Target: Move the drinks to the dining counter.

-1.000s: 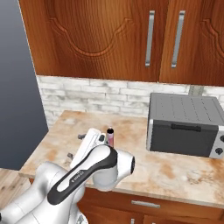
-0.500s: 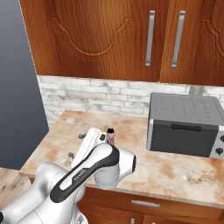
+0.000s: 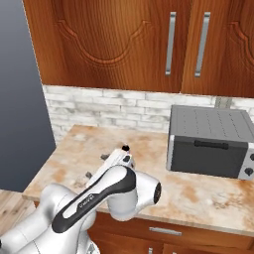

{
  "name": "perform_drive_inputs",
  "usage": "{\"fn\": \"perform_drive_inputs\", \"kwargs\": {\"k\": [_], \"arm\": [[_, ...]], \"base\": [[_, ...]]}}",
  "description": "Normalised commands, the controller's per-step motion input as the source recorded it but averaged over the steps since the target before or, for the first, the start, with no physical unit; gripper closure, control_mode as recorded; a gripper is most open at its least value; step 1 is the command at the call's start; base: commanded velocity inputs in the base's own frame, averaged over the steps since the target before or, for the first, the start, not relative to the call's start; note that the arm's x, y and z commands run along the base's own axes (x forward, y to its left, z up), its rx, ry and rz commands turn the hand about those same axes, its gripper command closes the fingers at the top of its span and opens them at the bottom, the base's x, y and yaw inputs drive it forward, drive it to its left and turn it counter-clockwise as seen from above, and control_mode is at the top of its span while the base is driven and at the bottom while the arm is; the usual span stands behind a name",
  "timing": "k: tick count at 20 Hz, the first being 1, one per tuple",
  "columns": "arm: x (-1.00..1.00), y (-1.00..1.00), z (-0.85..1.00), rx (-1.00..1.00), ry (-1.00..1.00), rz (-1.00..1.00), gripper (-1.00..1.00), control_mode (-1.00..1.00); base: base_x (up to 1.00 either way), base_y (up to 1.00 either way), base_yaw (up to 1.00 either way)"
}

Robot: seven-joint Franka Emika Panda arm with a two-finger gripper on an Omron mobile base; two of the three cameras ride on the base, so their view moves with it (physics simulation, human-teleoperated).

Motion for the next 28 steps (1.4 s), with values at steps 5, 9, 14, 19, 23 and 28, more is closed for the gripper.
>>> {"fn": "perform_drive_inputs", "kwargs": {"k": [5,9,14,19,23,28], "arm": [[0.07,-0.43,0.01,0.02,0.36,-0.34,-1.0,-1.0],[0.19,-0.08,0.02,0.01,0.18,-0.23,-1.0,-1.0],[0.41,0.0,0.0,-0.01,0.08,-0.06,-1.0,-1.0],[0.34,-0.14,0.0,-0.01,0.01,0.0,-1.0,-1.0],[0.4,-0.28,0.0,0.0,0.0,0.0,-1.0,-1.0],[0.41,-0.16,-0.09,0.0,0.0,0.0,-1.0,-1.0]], "base": [[0.0,0.0,0.0],[0.0,0.0,0.0],[0.0,0.0,0.0],[0.0,0.0,0.0],[0.0,0.0,0.0],[0.0,0.0,0.0]]}}
